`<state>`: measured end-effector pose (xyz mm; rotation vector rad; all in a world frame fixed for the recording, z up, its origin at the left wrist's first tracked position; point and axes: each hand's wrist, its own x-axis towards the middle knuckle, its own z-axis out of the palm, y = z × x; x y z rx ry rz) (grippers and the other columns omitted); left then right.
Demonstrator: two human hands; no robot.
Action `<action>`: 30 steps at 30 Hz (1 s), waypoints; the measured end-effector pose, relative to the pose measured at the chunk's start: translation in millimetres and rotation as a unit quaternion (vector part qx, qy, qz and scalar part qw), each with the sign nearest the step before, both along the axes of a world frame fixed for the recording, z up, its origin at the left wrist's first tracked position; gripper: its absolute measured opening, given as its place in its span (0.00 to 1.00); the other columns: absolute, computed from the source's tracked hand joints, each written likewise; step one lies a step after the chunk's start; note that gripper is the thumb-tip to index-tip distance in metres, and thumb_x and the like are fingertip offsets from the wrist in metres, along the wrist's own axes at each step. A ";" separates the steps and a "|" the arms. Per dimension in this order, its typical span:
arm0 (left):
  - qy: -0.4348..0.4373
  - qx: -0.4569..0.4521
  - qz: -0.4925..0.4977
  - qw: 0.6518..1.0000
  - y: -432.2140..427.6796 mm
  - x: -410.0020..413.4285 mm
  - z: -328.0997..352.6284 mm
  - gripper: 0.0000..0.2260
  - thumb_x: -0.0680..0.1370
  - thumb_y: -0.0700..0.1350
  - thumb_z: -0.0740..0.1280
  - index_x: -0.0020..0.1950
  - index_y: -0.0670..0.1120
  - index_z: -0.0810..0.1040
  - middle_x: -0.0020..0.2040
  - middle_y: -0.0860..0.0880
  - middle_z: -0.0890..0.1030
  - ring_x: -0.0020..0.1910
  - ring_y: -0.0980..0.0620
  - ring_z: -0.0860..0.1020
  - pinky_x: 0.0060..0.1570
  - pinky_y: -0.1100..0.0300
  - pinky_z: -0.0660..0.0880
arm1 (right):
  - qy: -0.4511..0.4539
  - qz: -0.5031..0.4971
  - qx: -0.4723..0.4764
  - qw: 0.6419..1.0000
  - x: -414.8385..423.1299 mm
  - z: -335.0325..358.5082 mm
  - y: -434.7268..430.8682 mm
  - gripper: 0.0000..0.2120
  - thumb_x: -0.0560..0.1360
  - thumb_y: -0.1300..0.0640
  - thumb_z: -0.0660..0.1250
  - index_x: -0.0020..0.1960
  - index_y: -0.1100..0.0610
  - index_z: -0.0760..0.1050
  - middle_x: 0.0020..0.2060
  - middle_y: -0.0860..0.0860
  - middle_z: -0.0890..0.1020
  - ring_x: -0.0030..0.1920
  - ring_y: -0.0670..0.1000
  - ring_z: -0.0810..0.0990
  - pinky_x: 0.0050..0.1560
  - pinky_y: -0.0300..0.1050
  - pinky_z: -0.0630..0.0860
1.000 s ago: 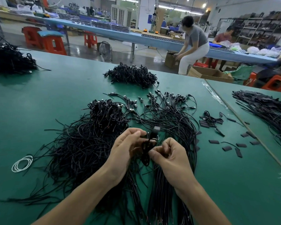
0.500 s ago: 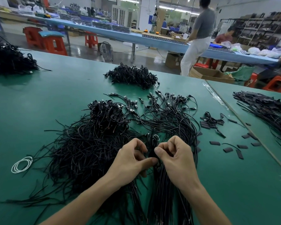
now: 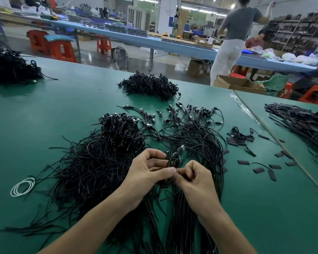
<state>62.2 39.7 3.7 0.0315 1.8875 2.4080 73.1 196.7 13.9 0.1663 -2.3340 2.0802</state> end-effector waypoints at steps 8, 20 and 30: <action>0.081 -0.061 -0.061 0.993 -15.3 -6.8 2.6 0.16 0.67 0.36 0.79 0.49 0.50 0.79 0.46 0.43 0.86 0.43 0.49 0.84 0.44 0.61 0.80 | -0.065 0.044 -0.038 0.996 -5.4 -12.1 9.8 0.11 0.75 0.65 0.72 0.41 0.58 0.70 0.34 0.51 0.83 0.35 0.45 0.79 0.38 0.36 0.75; 0.144 -0.436 0.270 0.846 -71.6 -119.4 -2.3 0.08 0.74 0.40 0.76 0.48 0.47 0.79 0.47 0.49 0.78 0.43 0.53 0.78 0.50 0.63 0.75 | -0.017 -0.099 0.460 0.882 -43.3 -50.6 46.8 0.23 0.81 0.58 0.62 0.75 0.49 0.64 0.71 0.47 0.68 0.68 0.51 0.67 0.68 0.48 0.66; 0.094 -0.600 0.200 0.769 -61.6 -125.1 -26.3 0.08 0.80 0.49 0.67 0.57 0.49 0.80 0.45 0.48 0.83 0.45 0.44 0.82 0.43 0.51 0.79 | -0.096 -0.077 0.544 0.830 -89.9 -48.0 55.1 0.30 0.83 0.53 0.56 0.81 0.48 0.47 0.79 0.47 0.56 0.73 0.58 0.58 0.71 0.57 0.59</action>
